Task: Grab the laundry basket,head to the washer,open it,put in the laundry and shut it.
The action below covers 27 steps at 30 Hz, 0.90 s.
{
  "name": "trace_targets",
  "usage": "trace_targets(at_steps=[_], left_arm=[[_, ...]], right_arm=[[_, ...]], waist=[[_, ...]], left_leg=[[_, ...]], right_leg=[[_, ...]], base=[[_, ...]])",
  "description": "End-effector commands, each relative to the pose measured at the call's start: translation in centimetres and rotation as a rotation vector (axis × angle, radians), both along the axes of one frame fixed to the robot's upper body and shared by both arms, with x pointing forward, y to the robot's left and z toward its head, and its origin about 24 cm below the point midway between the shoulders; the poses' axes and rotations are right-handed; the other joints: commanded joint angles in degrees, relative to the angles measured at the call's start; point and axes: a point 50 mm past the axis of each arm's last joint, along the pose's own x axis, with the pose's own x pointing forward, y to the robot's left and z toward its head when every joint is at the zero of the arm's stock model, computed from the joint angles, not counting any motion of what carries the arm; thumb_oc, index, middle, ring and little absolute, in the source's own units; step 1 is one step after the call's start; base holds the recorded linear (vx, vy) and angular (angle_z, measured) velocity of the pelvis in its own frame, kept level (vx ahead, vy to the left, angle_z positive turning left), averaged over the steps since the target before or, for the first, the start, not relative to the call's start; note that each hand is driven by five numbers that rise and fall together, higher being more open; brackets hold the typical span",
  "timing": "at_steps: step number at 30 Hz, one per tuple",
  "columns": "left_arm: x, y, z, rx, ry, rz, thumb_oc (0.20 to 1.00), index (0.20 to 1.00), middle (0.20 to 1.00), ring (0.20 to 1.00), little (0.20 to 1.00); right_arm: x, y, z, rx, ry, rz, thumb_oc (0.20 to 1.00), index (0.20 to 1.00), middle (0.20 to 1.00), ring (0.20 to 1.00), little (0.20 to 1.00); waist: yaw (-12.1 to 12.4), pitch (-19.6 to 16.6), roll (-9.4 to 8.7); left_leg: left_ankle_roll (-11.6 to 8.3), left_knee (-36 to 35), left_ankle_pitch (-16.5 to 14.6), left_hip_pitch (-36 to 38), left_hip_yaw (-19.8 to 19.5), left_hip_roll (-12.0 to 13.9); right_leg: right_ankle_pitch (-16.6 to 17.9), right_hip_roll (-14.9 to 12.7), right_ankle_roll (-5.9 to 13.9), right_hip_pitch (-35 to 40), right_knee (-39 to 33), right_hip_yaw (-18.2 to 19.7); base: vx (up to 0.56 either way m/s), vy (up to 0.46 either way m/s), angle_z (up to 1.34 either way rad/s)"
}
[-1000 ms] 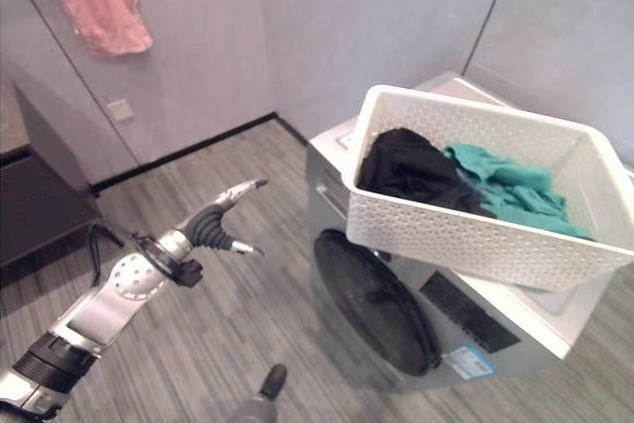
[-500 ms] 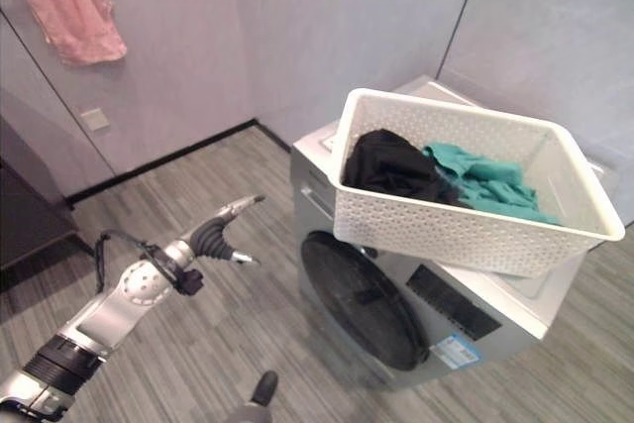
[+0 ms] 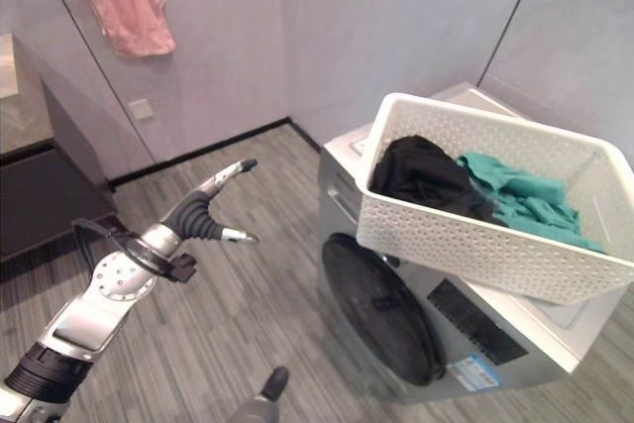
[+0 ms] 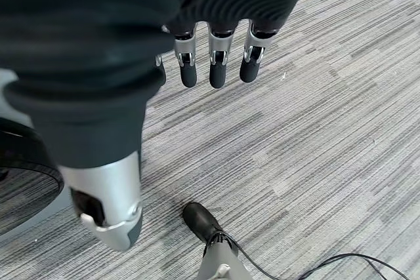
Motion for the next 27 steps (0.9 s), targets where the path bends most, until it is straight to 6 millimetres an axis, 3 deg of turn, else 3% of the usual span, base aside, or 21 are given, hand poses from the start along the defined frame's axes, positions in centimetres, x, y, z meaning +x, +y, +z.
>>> trace_targets(at_steps=[1,4,7,8,12,15,16,17,19,22,27], left_arm=[[0.3,-1.8,3.0,-0.074,-0.105,-0.105,1.0,1.0,1.0,1.0,1.0],[0.8,-1.3,1.3,-0.059,-0.034,-0.07,1.0,1.0,1.0,1.0,1.0],[0.5,0.7,-2.2,-0.014,0.103,0.024,1.0,1.0,1.0,1.0,1.0],[-0.3,2.9,-5.8,0.048,0.226,0.129,1.0,1.0,1.0,1.0,1.0],[-3.3,7.3,-13.0,0.272,0.458,0.311,1.0,1.0,1.0,1.0,1.0],[-5.4,7.9,-19.6,0.44,0.667,0.386,1.0,1.0,1.0,1.0,1.0],[-5.3,7.8,-19.7,0.439,0.664,0.383,1.0,1.0,1.0,1.0,1.0],[-7.0,7.2,-23.5,0.512,0.818,0.409,1.0,1.0,1.0,1.0,1.0],[-8.3,6.6,-25.5,0.58,0.904,0.406,1.0,1.0,1.0,1.0,1.0],[-10.7,7.2,-27.4,0.596,1.042,0.483,1.0,1.0,1.0,1.0,1.0],[-13.7,9.3,-28.2,0.496,1.172,0.658,1.0,1.0,1.0,1.0,1.0]], right_arm=[[0.0,-1.4,0.6,-0.047,0.003,-0.013,1.0,1.0,1.0,1.0,1.0],[-0.8,-1.3,0.5,-0.051,0.015,-0.03,1.0,1.0,1.0,1.0,1.0],[-0.7,-0.8,0.3,-0.034,0.006,-0.021,1.0,1.0,1.0,1.0,1.0],[-0.3,-0.3,0.1,-0.019,-0.007,-0.008,1.0,1.0,1.0,1.0,1.0],[1.3,-0.1,0.2,-0.002,-0.049,0.009,1.0,1.0,1.0,1.0,1.0],[2.7,0.0,0.3,-0.005,-0.078,0.05,1.0,1.0,1.0,1.0,1.0],[2.8,-0.1,0.3,-0.008,-0.08,0.048,1.0,1.0,1.0,1.0,1.0],[3.7,0.4,0.2,-0.011,-0.094,0.091,1.0,1.0,1.0,1.0,1.0],[4.2,0.9,0.1,-0.019,-0.098,0.148,1.0,1.0,1.0,1.0,1.0],[5.3,1.2,0.2,-0.028,-0.121,0.225,1.0,1.0,1.0,1.0,1.0],[6.4,1.8,0.3,-0.016,-0.13,0.311,1.0,1.0,1.0,1.0,1.0]], waist=[[-0.33,0.65,-0.08],[-1.02,0.88,0.06],[-1.01,1.12,0.21],[-0.86,1.46,0.26],[-0.21,1.83,0.06],[-0.27,2.18,-0.39],[-0.23,2.21,-0.26],[-0.75,2.07,-0.43],[-1.5,1.9,-0.73],[-2.22,1.46,-1.2],[-2.24,0.72,-1.9]], left_leg=[[2.08,0.41,-3.54,-1.13,-0.32,0.4],[2.06,0.53,-3.57,-1.03,0.0,0.6],[1.84,0.69,-4.04,-0.41,0.82,1.42],[1.71,0.71,-3.91,-0.24,1.19,1.78],[1.44,0.52,-3.19,-0.63,1.16,2.06],[1.09,0.43,-2.57,-1.53,0.72,2.1],[1.07,0.44,-2.56,-1.61,0.63,2.09],[1.03,0.31,-2.33,-2.01,0.42,2.17],[1.0,0.19,-2.33,-2.23,0.35,2.16],[0.98,0.07,-2.36,-2.27,0.33,2.3],[0.96,0.07,-2.58,-2.32,0.32,2.38]], right_leg=[[-1.97,-3.05,-0.99,-2.18,0.48,2.47],[-1.82,-2.95,-1.02,-2.42,0.48,2.98],[-2.03,-2.54,-1.2,-2.48,0.48,4.11],[-2.06,-2.38,-1.34,-2.53,0.48,4.53],[-2.31,-2.1,-1.67,-2.52,0.48,4.25],[-2.77,-1.77,-2.02,-2.64,0.48,3.99],[-2.79,-1.75,-2.03,-2.66,0.48,3.9],[-3.12,-1.51,-2.3,-2.85,0.48,3.74],[-3.39,-1.28,-2.48,-2.98,0.48,3.72],[-3.45,-1.23,-2.59,-3.2,0.48,3.82],[-3.19,-1.44,-2.32,-3.4,0.48,3.83]], base=[[0.0,0.0,0.0],[-0.04,-0.016,-0.01],[-0.05,-0.038,-0.07],[-0.05,-0.048,-0.21],[-0.05,-0.029,-0.12],[-0.04,-0.037,0.07],[-0.02,-0.021,0.27],[0.0,-0.014,0.28],[0.01,-0.014,0.16],[0.01,0.009,0.08],[0.01,0.003,-0.02]])
